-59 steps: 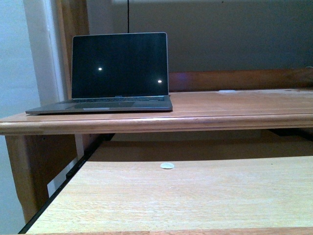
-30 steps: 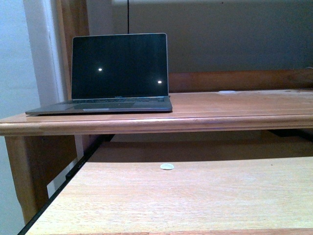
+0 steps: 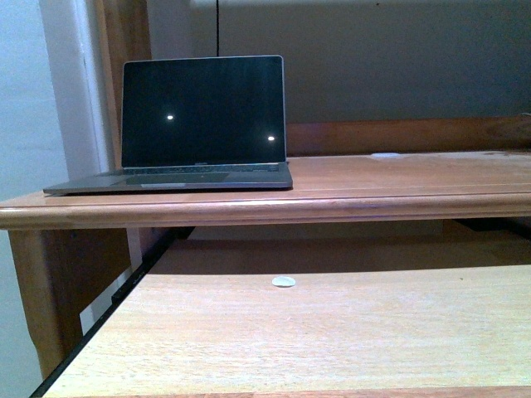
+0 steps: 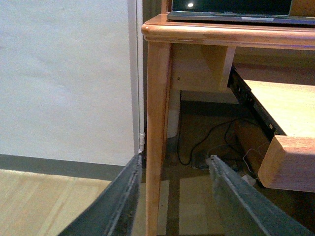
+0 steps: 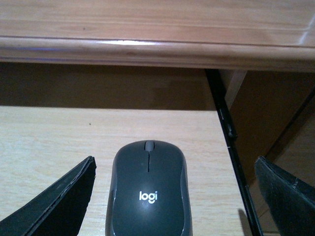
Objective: Place mouse
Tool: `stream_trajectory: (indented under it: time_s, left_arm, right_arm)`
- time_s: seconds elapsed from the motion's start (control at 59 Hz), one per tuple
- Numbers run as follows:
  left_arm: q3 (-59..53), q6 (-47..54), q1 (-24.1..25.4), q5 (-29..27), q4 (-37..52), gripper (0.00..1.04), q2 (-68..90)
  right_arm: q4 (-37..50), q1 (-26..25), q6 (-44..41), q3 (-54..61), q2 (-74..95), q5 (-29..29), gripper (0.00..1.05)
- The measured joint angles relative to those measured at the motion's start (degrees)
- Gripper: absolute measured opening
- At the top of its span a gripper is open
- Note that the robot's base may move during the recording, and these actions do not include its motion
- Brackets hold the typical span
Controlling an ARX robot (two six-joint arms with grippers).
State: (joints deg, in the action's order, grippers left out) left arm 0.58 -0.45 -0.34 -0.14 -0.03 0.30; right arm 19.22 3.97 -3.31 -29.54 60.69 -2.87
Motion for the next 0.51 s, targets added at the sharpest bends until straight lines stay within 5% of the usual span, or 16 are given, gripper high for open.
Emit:
stream_trajectory:
  time_s: [0.339,0.508]
  left_arm:
    - [0.0,0.0,0.0,0.0,0.0,0.98,0.0]
    - [0.0,0.1,0.0,0.0,0.0,0.97,0.0]
  right_arm:
    - [-4.6,3.6,-1.7,-4.2,4.9,2.5,0.97]
    - [-7.5,4.2,-2.5,-5.9,7.6,3.1,0.97]
